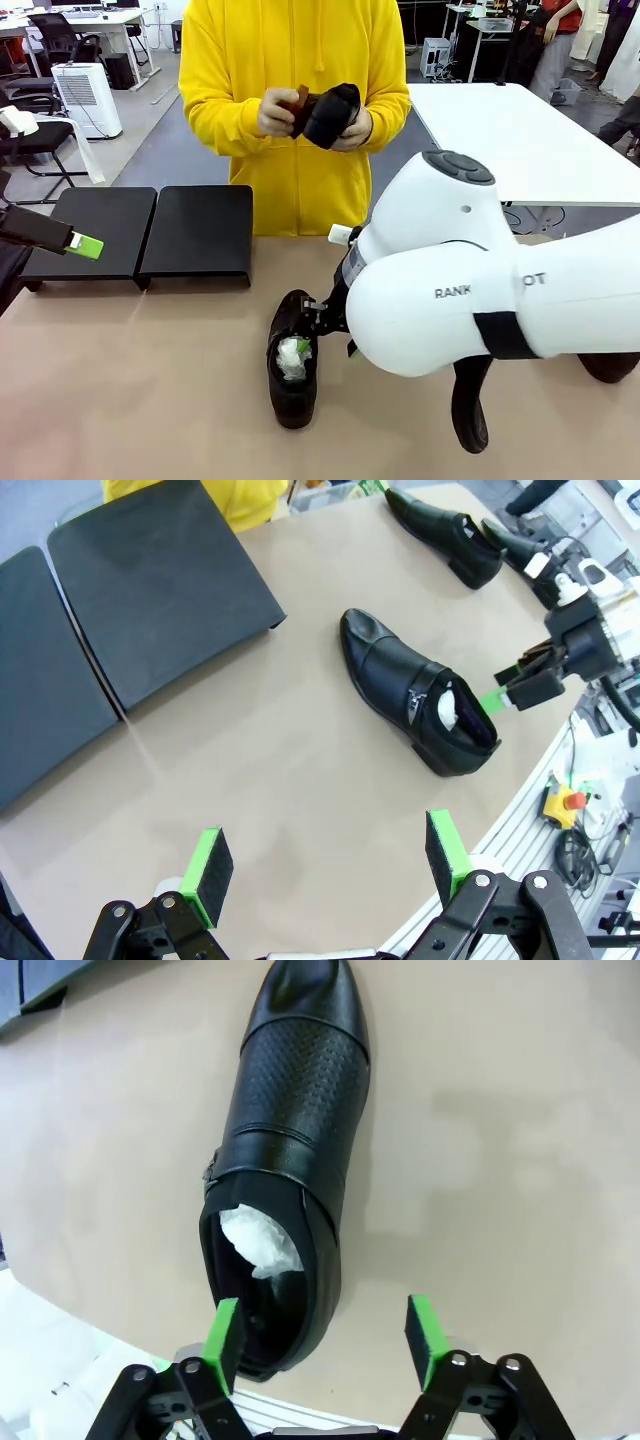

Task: Organize the shoes by placing them on the stand.
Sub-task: Pick up one Shoe and place it in the middle of the table, then place the Shoe from the middle of the table onto the Shoes Stand.

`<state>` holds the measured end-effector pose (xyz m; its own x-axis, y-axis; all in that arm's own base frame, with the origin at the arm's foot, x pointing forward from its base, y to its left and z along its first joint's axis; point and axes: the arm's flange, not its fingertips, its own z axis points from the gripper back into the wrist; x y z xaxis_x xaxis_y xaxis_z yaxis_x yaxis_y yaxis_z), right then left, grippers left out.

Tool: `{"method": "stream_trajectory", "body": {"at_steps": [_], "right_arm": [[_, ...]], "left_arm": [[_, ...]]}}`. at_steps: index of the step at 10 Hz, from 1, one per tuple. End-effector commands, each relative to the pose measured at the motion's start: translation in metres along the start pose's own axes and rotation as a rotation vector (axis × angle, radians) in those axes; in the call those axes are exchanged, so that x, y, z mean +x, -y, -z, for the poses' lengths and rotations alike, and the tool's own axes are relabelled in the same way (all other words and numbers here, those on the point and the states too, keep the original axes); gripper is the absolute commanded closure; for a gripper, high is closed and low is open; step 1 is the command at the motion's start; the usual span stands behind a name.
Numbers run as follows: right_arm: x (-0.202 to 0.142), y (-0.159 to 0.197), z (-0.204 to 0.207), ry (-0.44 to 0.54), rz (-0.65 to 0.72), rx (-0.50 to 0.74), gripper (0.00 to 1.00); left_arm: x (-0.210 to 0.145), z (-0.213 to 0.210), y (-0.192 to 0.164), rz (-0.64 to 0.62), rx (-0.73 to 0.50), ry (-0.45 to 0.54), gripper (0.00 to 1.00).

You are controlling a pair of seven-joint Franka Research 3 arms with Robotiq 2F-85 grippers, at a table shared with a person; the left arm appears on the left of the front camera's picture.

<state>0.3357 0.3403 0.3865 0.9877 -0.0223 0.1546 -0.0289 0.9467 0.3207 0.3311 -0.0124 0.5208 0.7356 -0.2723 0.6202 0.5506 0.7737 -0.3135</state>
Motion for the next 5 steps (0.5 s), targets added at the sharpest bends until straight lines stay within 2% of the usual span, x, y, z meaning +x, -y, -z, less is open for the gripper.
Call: {"method": "stream_trajectory", "body": {"at_steps": [1, 5], "right_arm": [[0.0014, -0.0013, 0.0115, -0.014, 0.002, 0.001, 0.0], [0.0014, -0.0013, 0.0115, -0.014, 0.002, 0.001, 0.0]], "left_arm": [[0.0004, -0.0014, -0.0011, 0.013, -0.021, 0.009, 0.0], [0.0004, -0.0014, -0.0011, 0.013, -0.021, 0.009, 0.0]]}}
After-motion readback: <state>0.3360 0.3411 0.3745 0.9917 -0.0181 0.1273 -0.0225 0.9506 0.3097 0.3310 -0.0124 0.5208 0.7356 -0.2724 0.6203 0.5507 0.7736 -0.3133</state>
